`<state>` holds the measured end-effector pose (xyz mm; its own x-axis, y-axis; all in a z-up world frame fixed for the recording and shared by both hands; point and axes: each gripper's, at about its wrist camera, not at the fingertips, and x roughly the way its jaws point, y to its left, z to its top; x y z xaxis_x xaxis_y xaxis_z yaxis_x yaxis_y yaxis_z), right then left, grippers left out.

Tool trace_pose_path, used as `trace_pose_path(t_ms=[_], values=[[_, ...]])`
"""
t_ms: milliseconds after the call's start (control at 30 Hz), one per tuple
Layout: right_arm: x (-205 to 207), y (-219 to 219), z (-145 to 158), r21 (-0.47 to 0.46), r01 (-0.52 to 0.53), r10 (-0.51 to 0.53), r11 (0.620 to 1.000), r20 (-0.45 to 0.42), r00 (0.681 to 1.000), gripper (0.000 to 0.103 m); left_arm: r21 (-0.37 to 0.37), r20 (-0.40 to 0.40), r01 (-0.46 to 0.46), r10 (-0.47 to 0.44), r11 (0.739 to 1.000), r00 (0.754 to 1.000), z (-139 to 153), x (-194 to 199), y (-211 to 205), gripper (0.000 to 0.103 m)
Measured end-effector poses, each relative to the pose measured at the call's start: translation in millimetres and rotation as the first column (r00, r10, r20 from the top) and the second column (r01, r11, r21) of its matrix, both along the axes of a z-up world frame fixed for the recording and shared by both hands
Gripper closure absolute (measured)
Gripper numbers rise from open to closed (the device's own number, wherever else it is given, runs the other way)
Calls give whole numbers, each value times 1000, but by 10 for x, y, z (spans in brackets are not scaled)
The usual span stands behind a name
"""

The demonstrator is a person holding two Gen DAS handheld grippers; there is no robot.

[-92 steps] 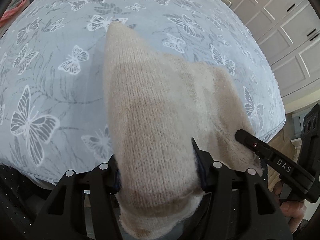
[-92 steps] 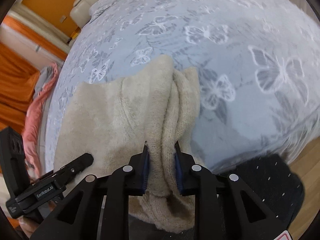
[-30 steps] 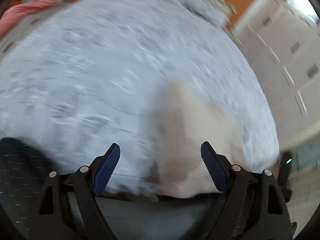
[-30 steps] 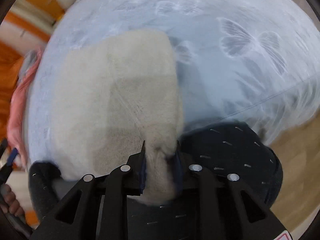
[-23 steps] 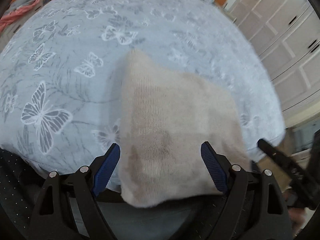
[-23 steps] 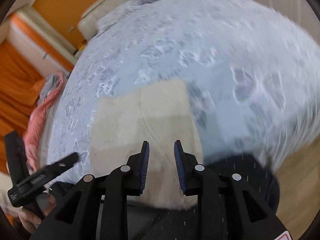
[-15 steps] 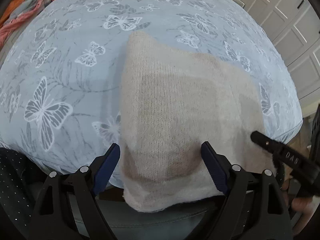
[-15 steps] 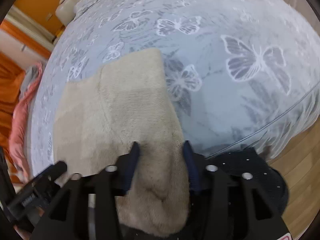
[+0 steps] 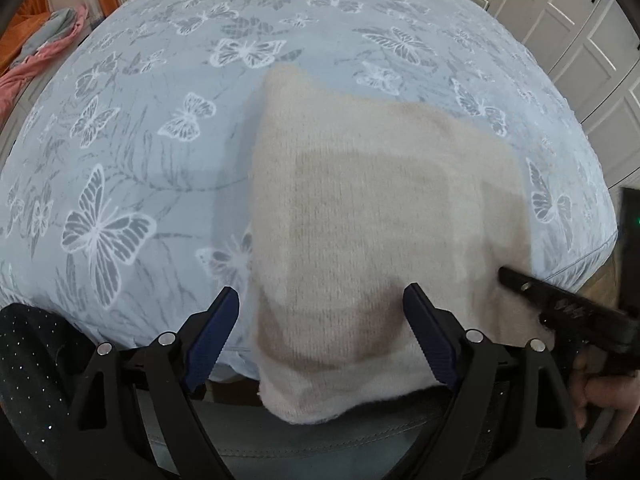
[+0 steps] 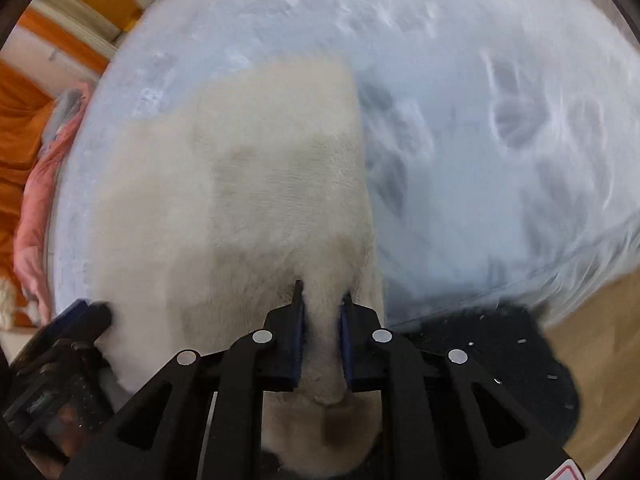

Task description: Fold small clothes

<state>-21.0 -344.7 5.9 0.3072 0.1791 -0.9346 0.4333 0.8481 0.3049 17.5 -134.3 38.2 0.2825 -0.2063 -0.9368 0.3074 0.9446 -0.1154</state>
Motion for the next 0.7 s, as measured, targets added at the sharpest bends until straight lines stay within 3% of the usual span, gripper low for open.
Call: trace_pose_path(t_ms=[133,267,333,367,433,500,567,700], values=[[-55,55,370,-10,11,-9,1000,116,993,89,-4,7,-13,13,1000,1000,-12,-6,34,21],[89,98,-58,-38,-50,48,998,-43,998,82,-30,-59,-20,18,999,998,-93,16,23,21],[58,64,146,-31,-17,18,999,17,1000,76,-78,-63,-20,15,997,998,-48,31,68,20],[28,28,248,-26,10,-8,1000,51,999,70,-93,-66,-27,21,995,998,-42,47,92,12],[-10,-52,337,-1,65,-64,998,97,993,42,-141,-84,-69,58,988,995,-55,115,173,11],[56,-131,282,14,86,-87,996,87,992,42,-164,-139,-116,94,979,986,-140,219,224,11],[166,-151,128,6,98,-98,995,24,995,41,-177,-198,-157,121,971,973,-276,331,259,11],[367,-84,-205,112,105,-102,988,-24,994,33,-190,-239,-159,112,969,965,-497,446,205,8]])
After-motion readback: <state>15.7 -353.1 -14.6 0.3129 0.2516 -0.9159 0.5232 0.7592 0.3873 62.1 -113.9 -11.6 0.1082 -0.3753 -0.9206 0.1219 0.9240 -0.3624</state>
